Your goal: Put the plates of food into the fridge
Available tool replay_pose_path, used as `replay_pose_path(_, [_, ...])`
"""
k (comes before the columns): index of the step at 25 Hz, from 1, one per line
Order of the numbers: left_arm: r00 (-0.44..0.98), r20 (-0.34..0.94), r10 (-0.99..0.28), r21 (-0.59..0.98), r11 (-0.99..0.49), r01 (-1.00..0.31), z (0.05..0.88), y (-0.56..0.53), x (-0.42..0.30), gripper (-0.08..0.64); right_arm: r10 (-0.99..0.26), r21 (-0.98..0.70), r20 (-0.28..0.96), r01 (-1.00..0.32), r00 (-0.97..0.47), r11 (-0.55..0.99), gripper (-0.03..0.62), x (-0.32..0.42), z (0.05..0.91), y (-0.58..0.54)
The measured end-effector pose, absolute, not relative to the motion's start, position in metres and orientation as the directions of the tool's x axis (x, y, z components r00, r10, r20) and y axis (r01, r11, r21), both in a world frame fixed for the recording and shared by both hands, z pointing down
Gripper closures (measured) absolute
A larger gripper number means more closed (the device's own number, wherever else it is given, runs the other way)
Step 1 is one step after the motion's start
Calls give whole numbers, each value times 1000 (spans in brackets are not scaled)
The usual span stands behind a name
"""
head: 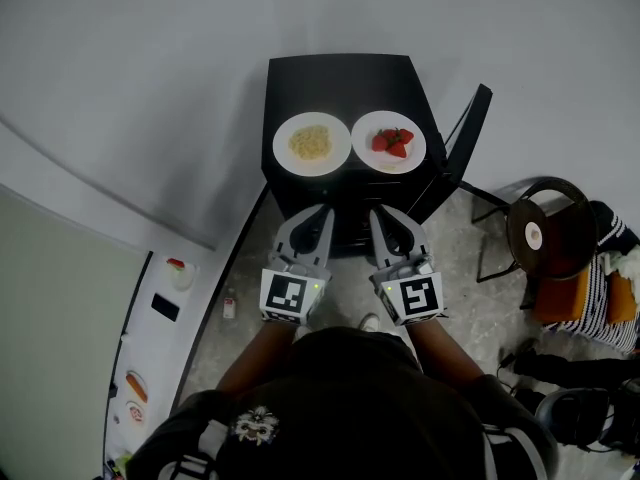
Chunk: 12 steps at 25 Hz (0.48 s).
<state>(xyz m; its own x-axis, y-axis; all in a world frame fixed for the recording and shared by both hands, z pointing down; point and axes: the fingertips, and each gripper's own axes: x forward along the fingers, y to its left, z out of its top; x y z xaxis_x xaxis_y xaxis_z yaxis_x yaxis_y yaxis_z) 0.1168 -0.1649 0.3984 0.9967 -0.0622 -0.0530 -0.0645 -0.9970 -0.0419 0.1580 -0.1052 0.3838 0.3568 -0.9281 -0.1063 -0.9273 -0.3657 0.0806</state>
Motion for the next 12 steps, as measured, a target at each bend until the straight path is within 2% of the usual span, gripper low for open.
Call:
replay_pose_path(2, [997, -44, -68, -45, -997, -70, 397, -165, 119, 532, -933, 36, -75, -934, 352, -356, 550, 166, 388, -106])
replay_pose_path(3, [997, -40, -71, -47, -996, -72, 397, -165, 120, 532, -934, -7, -62, -936, 352, -352, 490, 172, 392, -106])
replay_pose_path(4, [997, -39, -73, -48, -996, -75, 398, -165, 120, 532, -934, -64, -56, -935, 352, -348, 465, 178, 394, -106])
replay_pose_path(8, [996, -37, -81, -62, -995, -83, 398, -166, 122, 532, -928, -361, -59, -874, 369, -325, 448, 205, 404, -105])
replay_pose_path(12, [996, -19, -88, -51, -995, -89, 402, -167, 118, 532, -913, -621, -75, -735, 401, -272, 428, 228, 410, -104])
